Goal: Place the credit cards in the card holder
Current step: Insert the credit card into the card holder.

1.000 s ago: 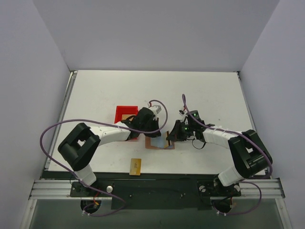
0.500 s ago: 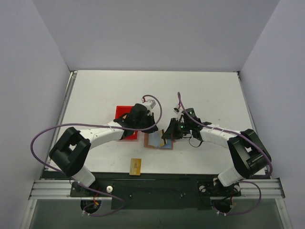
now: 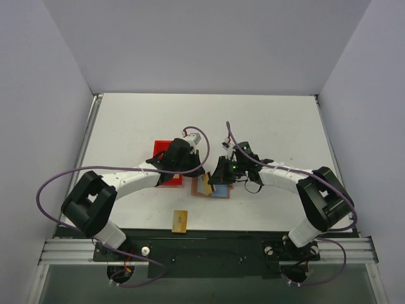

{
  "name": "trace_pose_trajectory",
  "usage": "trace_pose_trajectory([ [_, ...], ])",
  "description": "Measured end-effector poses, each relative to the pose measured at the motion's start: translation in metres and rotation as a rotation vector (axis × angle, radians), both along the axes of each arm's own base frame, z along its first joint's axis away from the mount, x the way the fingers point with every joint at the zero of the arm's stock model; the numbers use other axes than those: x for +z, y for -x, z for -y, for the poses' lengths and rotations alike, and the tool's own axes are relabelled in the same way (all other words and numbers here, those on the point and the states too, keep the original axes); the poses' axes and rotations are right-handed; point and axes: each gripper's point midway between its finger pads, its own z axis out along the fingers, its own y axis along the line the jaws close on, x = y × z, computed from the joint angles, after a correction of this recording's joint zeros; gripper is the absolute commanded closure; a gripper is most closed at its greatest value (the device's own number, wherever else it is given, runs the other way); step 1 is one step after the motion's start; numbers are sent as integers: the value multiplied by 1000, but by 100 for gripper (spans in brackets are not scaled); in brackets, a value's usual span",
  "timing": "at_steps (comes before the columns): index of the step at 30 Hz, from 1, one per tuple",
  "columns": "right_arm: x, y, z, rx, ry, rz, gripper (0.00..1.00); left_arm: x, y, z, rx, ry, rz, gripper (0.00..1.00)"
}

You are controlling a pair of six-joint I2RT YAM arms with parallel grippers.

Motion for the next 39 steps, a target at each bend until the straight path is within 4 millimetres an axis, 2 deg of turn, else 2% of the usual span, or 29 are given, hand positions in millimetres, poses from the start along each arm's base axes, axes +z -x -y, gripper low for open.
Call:
trace_pose_trajectory([
  [7,-19,0,-3,1,35,-44,100,0,-3,-5,16,-7,3,100],
  [13,-31,-4,0,-21,76,-63,100,-15,2,-19,45,-76,-27,100],
  [21,-33,-5,2,-31,92,-65,100,-38,13,-43,98,-229,-53,100],
  [30,-34,-5,4,-34,99,-67,100,-57,28,-56,105,-355,-77,100],
  [39,-31,-5,4,-33,97,-62,100,-68,26,-63,130,-416,-86,100],
])
